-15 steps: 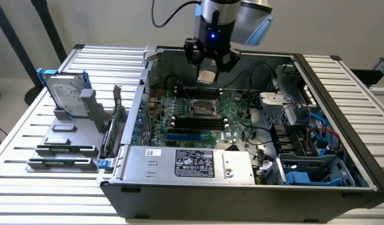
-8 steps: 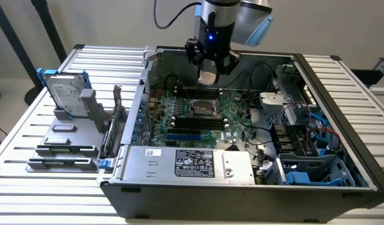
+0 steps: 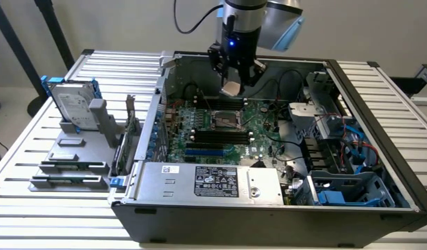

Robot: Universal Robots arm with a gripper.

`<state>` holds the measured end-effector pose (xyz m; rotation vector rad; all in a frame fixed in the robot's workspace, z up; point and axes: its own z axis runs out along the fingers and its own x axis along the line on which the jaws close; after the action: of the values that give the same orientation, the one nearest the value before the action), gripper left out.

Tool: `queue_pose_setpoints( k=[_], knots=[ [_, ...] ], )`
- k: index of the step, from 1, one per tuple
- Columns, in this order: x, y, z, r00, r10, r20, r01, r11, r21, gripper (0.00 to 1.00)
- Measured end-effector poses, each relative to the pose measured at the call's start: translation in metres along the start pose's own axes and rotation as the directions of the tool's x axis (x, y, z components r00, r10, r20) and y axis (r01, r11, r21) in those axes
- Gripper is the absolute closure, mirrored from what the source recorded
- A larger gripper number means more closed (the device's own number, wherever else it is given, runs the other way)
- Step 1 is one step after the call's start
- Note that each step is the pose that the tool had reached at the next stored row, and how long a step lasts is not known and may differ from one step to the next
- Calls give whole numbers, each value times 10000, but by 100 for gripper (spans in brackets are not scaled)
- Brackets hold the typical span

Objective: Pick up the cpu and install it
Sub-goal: 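Place the cpu into insertion slot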

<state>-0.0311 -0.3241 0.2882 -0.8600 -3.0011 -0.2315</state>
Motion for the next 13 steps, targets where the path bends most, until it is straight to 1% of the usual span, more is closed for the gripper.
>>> queue_pose_setpoints(
  k=[3,6,9,11,13],
  knots=[
    [-1,-2,17,9985,551,76,-550,9985,-31,46],
    [-2,-5,35,9940,1081,148,-1080,9941,-65,46],
    [-3,-8,54,9867,1611,215,-1610,9869,-100,46],
    [-3,-9,67,9800,1974,255,-1971,9803,-121,46],
    [-5,-11,81,9724,2318,279,-2315,9727,-129,46]
  ],
)
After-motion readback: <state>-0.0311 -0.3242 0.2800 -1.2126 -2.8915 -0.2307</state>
